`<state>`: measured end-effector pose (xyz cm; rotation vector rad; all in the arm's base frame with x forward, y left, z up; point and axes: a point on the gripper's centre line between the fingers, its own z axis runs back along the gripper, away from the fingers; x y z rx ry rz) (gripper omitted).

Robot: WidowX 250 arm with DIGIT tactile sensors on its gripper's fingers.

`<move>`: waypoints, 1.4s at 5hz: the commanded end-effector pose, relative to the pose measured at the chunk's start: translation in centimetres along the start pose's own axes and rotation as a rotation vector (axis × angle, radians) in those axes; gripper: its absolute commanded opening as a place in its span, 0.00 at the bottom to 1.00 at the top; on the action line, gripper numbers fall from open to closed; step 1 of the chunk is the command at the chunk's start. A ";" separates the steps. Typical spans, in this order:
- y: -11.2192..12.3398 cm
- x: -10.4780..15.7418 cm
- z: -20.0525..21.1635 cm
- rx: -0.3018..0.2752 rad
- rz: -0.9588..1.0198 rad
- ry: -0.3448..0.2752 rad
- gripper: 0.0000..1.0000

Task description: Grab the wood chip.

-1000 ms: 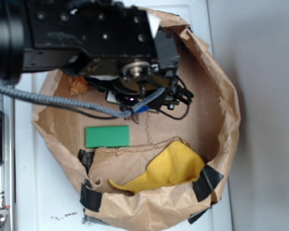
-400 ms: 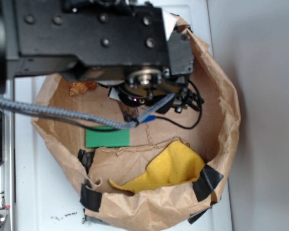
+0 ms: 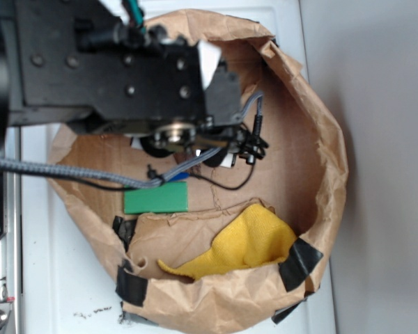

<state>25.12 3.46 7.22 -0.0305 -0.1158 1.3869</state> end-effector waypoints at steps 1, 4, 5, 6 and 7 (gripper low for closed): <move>0.0 0.2 -2.2 -0.013 0.235 0.042 1.00; -1.4 1.5 -4.9 -0.011 0.278 -0.033 1.00; -1.4 1.5 -6.2 -0.020 0.282 -0.074 1.00; -1.0 1.2 -6.8 0.004 0.247 -0.082 1.00; -0.8 1.3 -6.5 0.005 0.256 -0.054 0.00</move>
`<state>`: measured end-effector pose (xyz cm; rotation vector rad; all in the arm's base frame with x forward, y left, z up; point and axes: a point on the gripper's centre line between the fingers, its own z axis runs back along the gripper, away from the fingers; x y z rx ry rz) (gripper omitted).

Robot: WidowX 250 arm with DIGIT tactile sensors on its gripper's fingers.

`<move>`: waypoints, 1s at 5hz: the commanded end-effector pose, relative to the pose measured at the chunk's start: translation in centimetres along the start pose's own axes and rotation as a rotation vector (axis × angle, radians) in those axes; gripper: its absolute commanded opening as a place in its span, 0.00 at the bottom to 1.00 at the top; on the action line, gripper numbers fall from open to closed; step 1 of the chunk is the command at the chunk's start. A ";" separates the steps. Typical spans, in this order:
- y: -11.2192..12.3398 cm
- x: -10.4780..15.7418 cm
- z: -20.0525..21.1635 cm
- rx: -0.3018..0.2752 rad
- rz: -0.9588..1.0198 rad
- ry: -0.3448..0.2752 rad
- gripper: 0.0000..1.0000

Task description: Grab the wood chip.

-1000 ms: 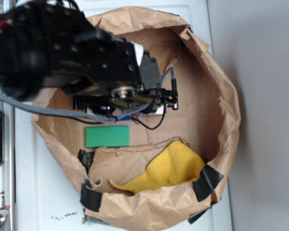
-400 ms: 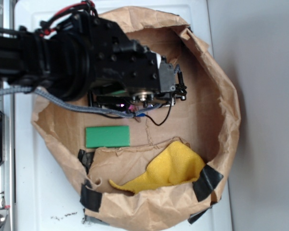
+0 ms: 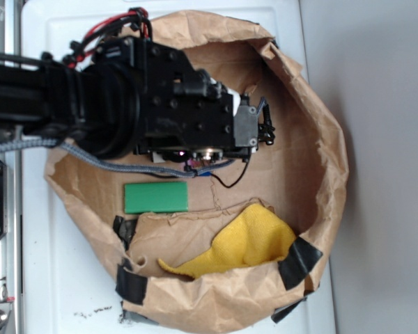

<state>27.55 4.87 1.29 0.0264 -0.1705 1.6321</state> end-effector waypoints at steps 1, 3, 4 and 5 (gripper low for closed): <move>0.6 -0.1 0.0 -0.014 0.011 0.028 0.00; 0.3 -0.1 0.4 -0.019 0.008 0.039 0.00; 0.3 -0.1 1.1 -0.026 -0.002 0.049 0.00; 0.4 0.1 3.3 -0.044 -0.029 0.096 0.00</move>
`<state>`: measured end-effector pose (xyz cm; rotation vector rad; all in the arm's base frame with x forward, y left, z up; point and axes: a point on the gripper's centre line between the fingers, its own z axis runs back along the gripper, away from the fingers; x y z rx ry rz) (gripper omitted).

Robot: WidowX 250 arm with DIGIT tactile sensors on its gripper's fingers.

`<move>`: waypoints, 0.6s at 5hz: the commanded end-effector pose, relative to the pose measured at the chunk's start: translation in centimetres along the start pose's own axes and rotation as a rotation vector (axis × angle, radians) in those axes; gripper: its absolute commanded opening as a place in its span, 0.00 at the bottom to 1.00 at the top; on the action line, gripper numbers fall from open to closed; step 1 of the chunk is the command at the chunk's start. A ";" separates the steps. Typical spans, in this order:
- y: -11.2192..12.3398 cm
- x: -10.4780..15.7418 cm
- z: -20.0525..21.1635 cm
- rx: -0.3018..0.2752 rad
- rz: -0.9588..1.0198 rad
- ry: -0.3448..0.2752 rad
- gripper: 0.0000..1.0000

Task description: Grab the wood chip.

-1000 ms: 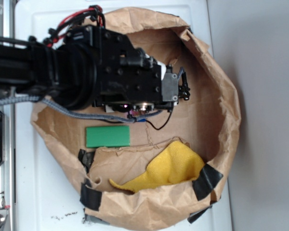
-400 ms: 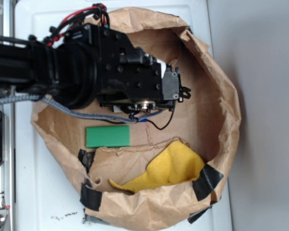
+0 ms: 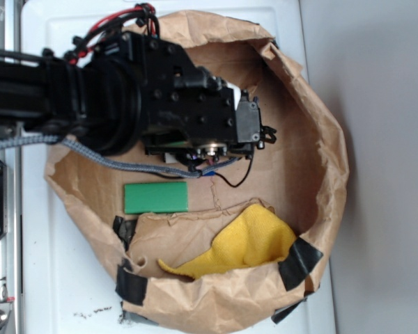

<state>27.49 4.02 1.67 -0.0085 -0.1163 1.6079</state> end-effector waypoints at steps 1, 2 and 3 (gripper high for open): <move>0.1 0.8 4.6 -0.076 -0.022 0.073 0.00; -0.4 1.0 5.8 -0.089 -0.119 0.086 0.00; -0.3 0.9 7.8 -0.084 -0.376 0.049 0.00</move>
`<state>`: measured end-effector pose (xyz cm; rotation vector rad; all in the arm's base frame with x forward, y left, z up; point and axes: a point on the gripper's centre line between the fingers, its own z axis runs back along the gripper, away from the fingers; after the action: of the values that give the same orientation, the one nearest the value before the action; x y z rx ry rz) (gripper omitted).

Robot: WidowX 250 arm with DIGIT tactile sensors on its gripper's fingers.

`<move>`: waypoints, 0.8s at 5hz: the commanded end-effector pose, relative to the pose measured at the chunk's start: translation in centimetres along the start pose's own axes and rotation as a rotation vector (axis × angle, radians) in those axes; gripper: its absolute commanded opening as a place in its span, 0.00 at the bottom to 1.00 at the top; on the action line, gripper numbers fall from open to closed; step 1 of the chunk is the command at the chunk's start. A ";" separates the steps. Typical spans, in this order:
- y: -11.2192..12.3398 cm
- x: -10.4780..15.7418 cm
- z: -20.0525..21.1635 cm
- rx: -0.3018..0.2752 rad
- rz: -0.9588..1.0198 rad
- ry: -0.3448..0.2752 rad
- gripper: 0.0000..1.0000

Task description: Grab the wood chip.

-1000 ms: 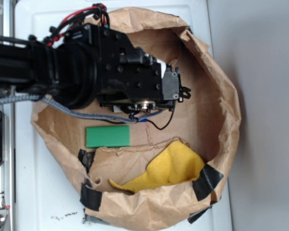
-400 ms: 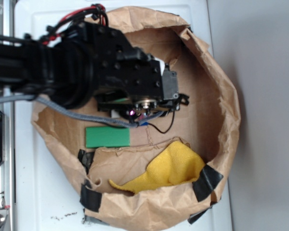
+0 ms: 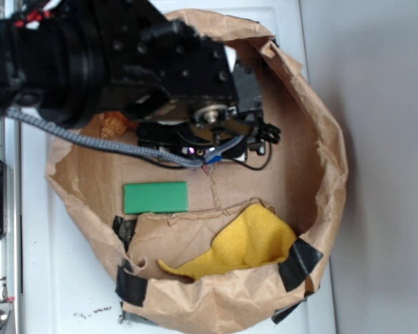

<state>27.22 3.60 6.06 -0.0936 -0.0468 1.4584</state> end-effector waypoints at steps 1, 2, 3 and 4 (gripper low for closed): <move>0.1 0.9 5.1 -0.029 -0.491 -0.086 0.00; -0.1 1.2 6.0 0.006 -0.744 -0.083 0.00; 0.2 1.4 8.1 0.034 -0.864 -0.088 0.00; 0.8 1.5 10.6 -0.009 -0.877 -0.142 0.00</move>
<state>25.16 4.78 15.03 0.0356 -0.1155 0.5946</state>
